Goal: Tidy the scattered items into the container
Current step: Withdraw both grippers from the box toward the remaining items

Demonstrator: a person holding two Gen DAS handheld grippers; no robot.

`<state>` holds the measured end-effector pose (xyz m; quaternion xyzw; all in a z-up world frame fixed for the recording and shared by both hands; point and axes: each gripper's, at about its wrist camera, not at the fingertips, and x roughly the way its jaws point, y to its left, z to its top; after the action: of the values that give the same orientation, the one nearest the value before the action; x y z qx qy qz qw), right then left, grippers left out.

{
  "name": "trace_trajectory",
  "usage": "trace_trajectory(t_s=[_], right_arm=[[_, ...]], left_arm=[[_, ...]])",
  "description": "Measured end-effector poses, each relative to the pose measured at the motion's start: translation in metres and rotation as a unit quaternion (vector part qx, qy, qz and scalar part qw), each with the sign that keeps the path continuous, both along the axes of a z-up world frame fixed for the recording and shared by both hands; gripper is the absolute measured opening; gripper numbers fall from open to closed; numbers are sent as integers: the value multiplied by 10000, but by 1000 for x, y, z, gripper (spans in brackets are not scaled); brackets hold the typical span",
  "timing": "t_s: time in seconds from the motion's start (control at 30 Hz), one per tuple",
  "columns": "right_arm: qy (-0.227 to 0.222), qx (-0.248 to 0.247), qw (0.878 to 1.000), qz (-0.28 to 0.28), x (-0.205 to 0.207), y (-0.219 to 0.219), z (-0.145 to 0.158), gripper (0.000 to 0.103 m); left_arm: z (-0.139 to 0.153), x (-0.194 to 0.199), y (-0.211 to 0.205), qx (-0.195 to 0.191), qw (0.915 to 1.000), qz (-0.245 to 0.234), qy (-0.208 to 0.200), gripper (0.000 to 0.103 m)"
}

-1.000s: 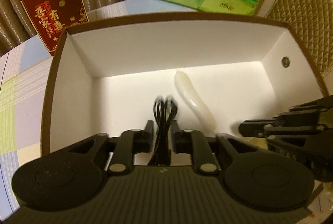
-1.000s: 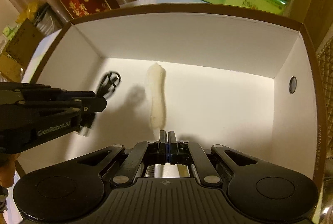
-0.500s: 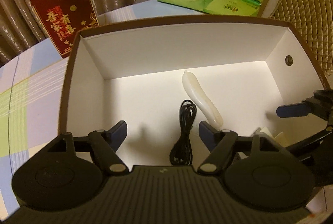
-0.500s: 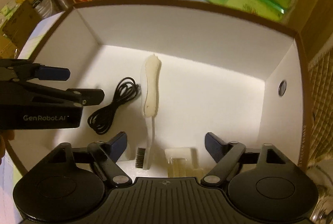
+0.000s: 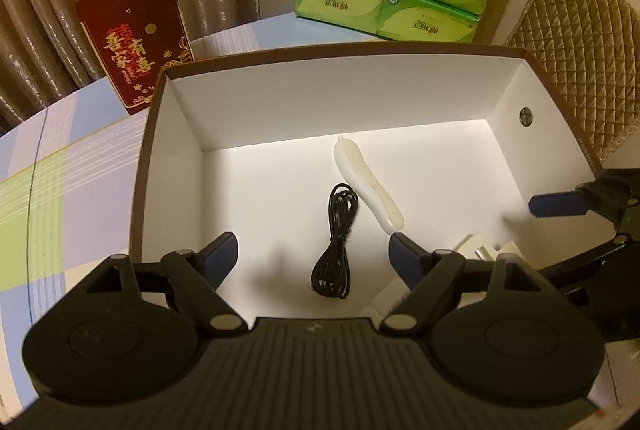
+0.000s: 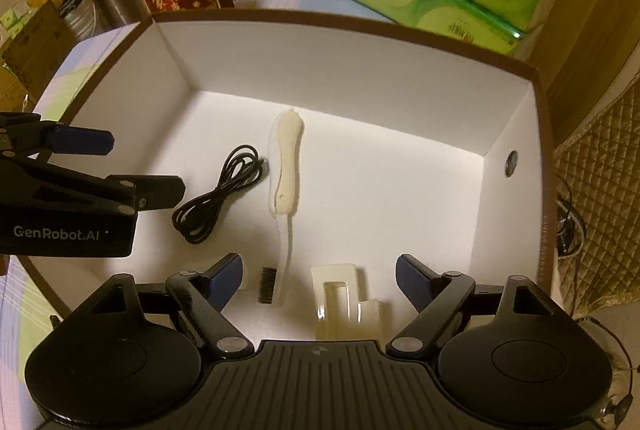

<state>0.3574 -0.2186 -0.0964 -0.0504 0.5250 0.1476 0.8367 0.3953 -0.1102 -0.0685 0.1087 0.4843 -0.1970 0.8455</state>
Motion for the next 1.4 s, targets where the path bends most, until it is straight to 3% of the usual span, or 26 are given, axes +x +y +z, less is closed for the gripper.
trace_trajectory(t_s=[0.13, 0.63, 1.4], right_arm=[[-275, -204, 9994, -64, -10, -1, 10, 81], [-723, 114, 9970, -241, -57, -10, 41, 81], [-1179, 405, 9921, -141, -109, -10, 63, 81]], left_arm=[[12, -11, 2, -8, 9999, 33, -115, 80], [58, -66, 16, -4, 9974, 132, -708, 82], [81, -121, 51, -125, 9959, 292, -848, 82]])
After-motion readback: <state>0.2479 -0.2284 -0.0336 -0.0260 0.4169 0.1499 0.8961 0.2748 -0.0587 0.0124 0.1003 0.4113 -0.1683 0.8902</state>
